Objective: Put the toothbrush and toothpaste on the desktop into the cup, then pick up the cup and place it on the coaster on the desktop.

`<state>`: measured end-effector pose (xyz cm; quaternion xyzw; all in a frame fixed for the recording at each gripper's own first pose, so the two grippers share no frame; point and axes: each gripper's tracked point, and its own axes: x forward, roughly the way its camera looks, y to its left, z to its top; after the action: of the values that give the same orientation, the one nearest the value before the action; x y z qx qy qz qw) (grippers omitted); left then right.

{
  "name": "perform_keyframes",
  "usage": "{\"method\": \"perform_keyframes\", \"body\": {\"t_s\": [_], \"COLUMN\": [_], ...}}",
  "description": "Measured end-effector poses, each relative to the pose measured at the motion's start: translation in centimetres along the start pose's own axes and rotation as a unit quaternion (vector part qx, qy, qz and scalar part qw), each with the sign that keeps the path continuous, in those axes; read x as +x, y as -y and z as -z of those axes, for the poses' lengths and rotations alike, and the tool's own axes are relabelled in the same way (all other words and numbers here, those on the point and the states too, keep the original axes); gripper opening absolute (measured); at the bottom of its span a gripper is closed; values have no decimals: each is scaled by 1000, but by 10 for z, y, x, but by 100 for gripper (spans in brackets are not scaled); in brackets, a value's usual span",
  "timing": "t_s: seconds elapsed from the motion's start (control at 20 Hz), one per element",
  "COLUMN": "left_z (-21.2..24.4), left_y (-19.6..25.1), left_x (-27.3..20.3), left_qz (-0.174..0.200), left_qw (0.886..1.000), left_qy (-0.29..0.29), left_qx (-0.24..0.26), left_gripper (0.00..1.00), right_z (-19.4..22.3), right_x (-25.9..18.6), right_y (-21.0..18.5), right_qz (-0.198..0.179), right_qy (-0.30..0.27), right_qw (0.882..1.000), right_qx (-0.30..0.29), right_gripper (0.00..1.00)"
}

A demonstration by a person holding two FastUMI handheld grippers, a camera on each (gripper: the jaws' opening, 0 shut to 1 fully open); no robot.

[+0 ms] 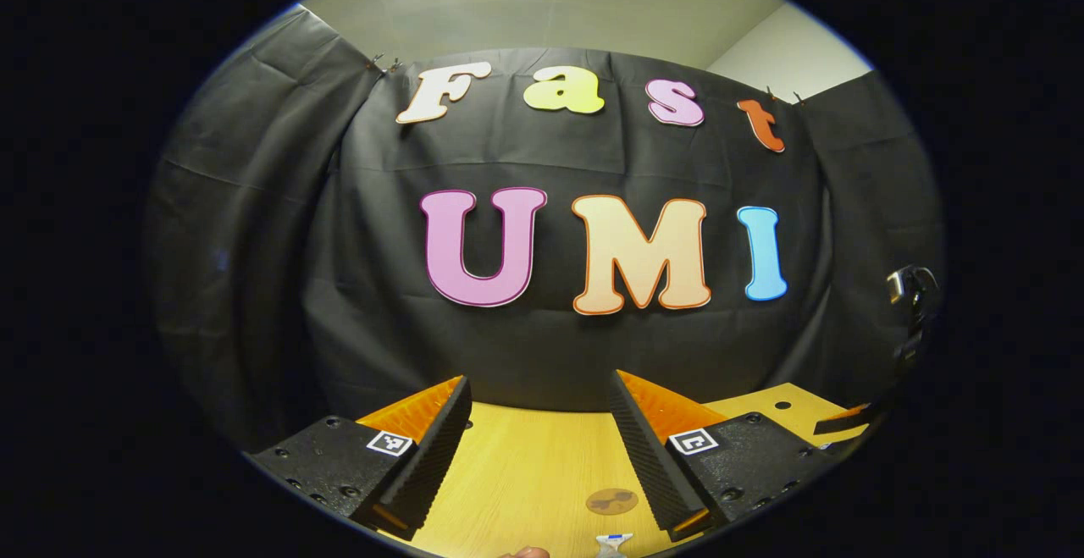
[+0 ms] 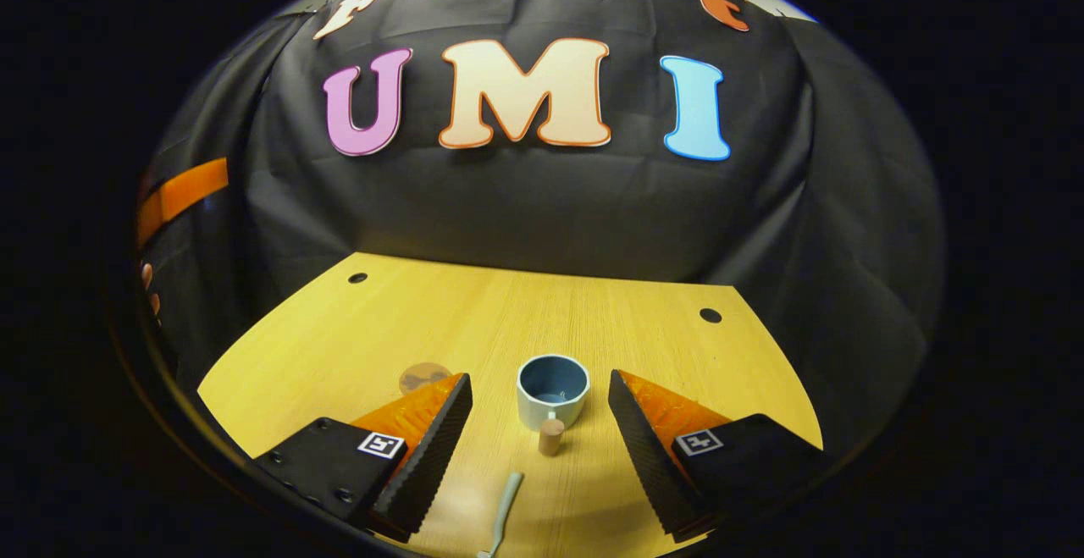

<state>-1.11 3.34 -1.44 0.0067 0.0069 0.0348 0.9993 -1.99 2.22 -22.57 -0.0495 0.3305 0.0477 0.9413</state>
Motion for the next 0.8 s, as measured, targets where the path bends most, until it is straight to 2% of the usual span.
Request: {"method": "perform_keyframes", "body": {"t_s": [0.3,0.45,0.8], "left_z": [7,14,23], "left_y": [-12,-16,-19], "left_x": [-1,0,3], "left_qz": [-15,-22,-28], "left_qw": [1000,1000,999], "left_qy": [-8,-17,-29], "left_qx": [-2,-6,-6], "left_gripper": [93,94,94], "right_z": [49,84,136], "right_x": [12,17,28], "right_y": [-14,-20,-23], "right_qz": [-28,-39,-47], "right_qy": [-111,-182,-274], "right_qw": [993,983,961], "right_qx": [4,-5,-5], "right_gripper": [100,100,100]}}
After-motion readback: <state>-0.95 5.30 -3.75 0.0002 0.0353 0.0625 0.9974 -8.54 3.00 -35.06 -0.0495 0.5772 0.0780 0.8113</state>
